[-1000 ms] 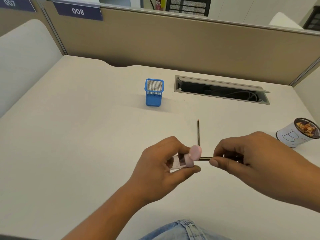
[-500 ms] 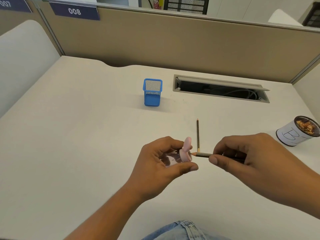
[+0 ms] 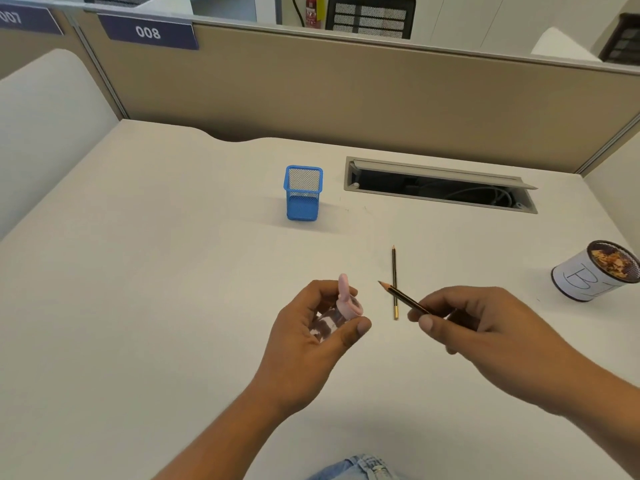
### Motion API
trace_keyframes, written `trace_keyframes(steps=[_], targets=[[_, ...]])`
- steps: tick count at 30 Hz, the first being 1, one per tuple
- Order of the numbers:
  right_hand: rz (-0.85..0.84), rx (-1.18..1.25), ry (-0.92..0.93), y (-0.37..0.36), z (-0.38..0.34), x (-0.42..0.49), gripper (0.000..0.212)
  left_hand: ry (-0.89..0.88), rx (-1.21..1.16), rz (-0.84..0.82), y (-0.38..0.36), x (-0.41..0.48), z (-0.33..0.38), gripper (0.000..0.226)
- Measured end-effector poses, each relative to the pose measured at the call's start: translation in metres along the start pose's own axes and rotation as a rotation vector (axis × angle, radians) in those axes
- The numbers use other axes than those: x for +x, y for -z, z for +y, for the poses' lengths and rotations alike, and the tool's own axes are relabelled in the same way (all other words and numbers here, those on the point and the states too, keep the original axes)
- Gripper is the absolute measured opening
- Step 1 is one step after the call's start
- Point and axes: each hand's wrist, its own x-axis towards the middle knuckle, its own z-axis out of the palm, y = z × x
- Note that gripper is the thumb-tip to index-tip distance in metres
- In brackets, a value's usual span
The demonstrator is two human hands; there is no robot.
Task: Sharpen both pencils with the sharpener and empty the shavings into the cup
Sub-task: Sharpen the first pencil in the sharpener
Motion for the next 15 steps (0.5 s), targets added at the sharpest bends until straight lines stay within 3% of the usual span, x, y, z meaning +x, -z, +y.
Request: trace_keyframes(steps=[7,15], targets=[[0.231,0.185,-0.089,-0.025,0.045,0.037,0.013,0.001,0.091,-0.011,-0.009,0.005,-0.028,0.020],[0.492,0.057,-0.269,-0.034,0.121,0.096,0.009,0.067,0.250,-0.054,-0.020,0.027,-0.085,0.018]])
